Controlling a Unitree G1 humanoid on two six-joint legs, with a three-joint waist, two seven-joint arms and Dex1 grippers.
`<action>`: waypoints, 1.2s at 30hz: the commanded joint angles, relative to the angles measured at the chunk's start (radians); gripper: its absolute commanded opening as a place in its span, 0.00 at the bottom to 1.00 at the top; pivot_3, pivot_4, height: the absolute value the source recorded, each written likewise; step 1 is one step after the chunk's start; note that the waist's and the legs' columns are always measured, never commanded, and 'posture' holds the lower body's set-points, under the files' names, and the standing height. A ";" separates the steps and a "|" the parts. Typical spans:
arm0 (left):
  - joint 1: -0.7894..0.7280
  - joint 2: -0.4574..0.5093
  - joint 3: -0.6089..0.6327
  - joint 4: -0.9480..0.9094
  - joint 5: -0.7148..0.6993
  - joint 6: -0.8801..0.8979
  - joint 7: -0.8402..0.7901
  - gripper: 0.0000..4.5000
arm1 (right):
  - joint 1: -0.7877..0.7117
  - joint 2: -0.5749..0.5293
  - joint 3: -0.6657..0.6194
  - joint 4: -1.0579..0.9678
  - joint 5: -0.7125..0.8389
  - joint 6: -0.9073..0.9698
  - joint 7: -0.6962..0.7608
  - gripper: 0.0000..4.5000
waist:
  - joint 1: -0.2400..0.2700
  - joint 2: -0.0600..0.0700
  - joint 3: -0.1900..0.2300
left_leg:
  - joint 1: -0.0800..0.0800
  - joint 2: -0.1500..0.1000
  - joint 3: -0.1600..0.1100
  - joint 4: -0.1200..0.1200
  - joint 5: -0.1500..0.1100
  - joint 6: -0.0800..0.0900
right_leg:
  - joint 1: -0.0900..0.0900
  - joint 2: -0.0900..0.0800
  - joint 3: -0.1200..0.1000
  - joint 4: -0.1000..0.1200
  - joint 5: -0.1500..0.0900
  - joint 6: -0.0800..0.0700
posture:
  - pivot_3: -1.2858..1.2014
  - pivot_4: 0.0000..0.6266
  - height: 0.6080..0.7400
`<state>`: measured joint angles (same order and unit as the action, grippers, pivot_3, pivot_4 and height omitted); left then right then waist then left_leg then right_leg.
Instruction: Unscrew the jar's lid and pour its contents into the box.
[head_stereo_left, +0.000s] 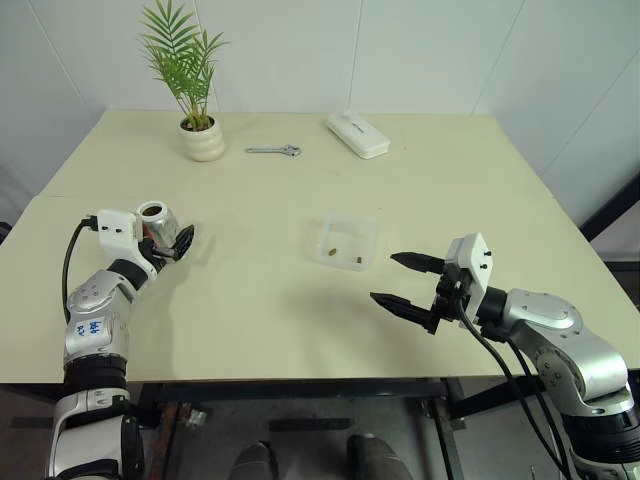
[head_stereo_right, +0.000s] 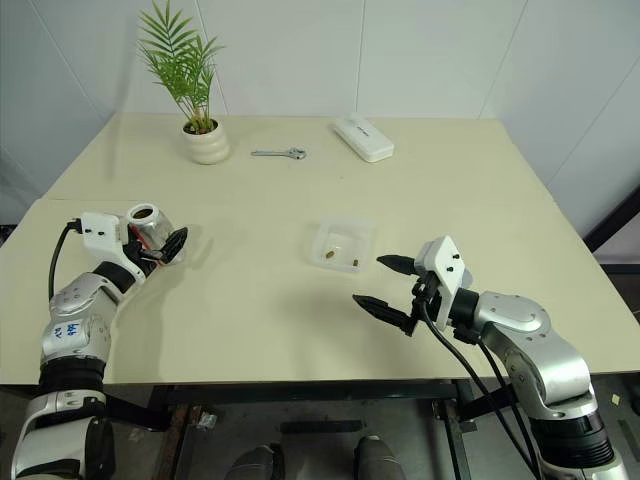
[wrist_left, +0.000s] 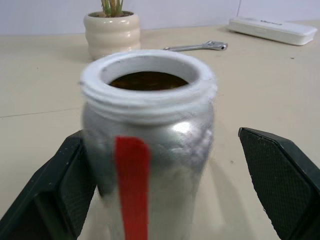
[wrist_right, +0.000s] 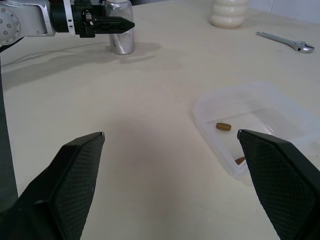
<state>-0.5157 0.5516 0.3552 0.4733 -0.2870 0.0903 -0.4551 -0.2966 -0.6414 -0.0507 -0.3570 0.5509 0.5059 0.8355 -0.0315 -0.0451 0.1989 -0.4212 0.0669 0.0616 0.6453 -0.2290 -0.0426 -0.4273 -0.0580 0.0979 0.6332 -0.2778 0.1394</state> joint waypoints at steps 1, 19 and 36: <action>0.073 0.037 0.030 -0.103 -0.019 0.020 -0.018 1.00 | -0.007 -0.017 -0.027 -0.028 0.020 0.000 0.016 1.00 | -0.001 0.000 0.000 | 0.000 0.000 0.000 0.000 0.000 0.000 | 0.000 0.000 0.000 0.000 0.000 0.000 | 0.52 0.24 1.00; 0.322 0.263 -0.040 -0.465 -0.009 -0.170 -0.369 1.00 | 0.023 -0.106 -0.134 0.024 0.037 -0.064 0.116 1.00 | 0.007 -0.001 -0.001 | 0.000 0.001 0.003 -0.010 0.000 0.001 | 0.000 -0.004 -0.002 -0.013 -0.005 -0.022 | 0.52 0.24 1.00; 0.261 0.281 -0.145 -0.546 -0.154 0.045 -0.611 1.00 | -0.011 -0.249 -0.156 0.077 0.060 -0.052 0.275 1.00 | -0.026 0.000 -0.001 | 0.001 0.001 0.005 -0.013 0.001 0.002 | -0.002 -0.002 0.000 -0.013 0.000 -0.010 | 0.52 0.24 1.00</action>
